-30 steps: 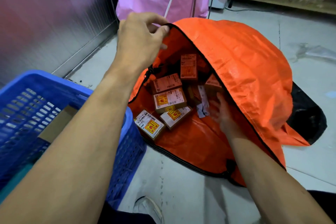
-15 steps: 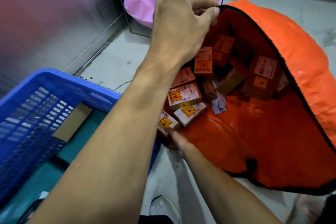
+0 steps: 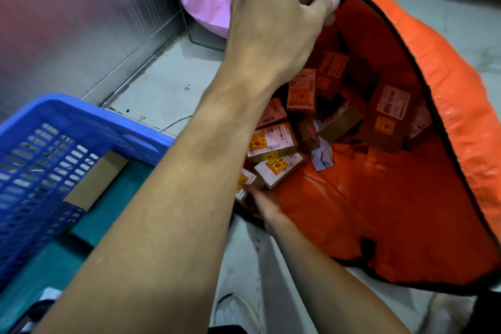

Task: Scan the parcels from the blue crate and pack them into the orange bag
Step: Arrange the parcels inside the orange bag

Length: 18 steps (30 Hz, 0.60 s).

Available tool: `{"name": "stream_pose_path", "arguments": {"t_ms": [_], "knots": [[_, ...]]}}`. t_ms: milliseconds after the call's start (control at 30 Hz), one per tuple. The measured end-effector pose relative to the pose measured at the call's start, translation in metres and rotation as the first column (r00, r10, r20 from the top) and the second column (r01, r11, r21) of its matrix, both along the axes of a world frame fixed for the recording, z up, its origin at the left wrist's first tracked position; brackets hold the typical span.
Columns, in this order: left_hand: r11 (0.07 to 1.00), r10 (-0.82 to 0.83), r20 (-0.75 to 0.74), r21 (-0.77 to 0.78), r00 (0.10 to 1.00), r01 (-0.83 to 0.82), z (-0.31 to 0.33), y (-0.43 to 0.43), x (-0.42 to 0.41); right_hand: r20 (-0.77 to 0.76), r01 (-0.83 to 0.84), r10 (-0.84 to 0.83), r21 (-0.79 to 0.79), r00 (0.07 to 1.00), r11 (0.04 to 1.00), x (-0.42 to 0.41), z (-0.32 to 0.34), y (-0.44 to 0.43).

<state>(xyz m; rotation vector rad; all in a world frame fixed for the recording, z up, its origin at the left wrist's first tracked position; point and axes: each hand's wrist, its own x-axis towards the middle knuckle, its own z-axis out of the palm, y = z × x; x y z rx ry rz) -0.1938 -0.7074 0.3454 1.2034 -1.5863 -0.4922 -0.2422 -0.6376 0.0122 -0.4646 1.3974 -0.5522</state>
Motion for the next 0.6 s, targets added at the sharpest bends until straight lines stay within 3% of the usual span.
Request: {"name": "stream_pose_path", "arguments": {"t_ms": [133,267,367,500,600], "knots": [[1.000,0.011,-0.015,0.010,1.000,-0.011,0.001,-0.001,0.001,-0.039,-0.003,0.002,-0.033,0.999,0.999,-0.043,0.024,0.030],[1.000,0.014,-0.001,-0.017,1.000,-0.014,0.007,0.001,-0.004,0.167,0.262,-0.253,-0.037,0.953,0.964,-0.096,0.041,0.033],[1.000,0.002,0.029,-0.021,1.000,-0.002,0.012,0.004,-0.011,0.194,0.438,-0.425,-0.029,0.884,0.898,-0.125,0.060,0.005],[1.000,-0.003,0.042,-0.021,0.999,0.003,0.016,0.009,-0.015,0.178,0.495,-0.469,-0.153,0.865,0.855,-0.144,0.087,-0.057],[1.000,0.002,0.051,-0.017,0.999,-0.001,0.016,0.010,-0.013,0.268,0.538,-0.485,-0.181,0.833,0.823,-0.148,0.113,-0.099]]}}
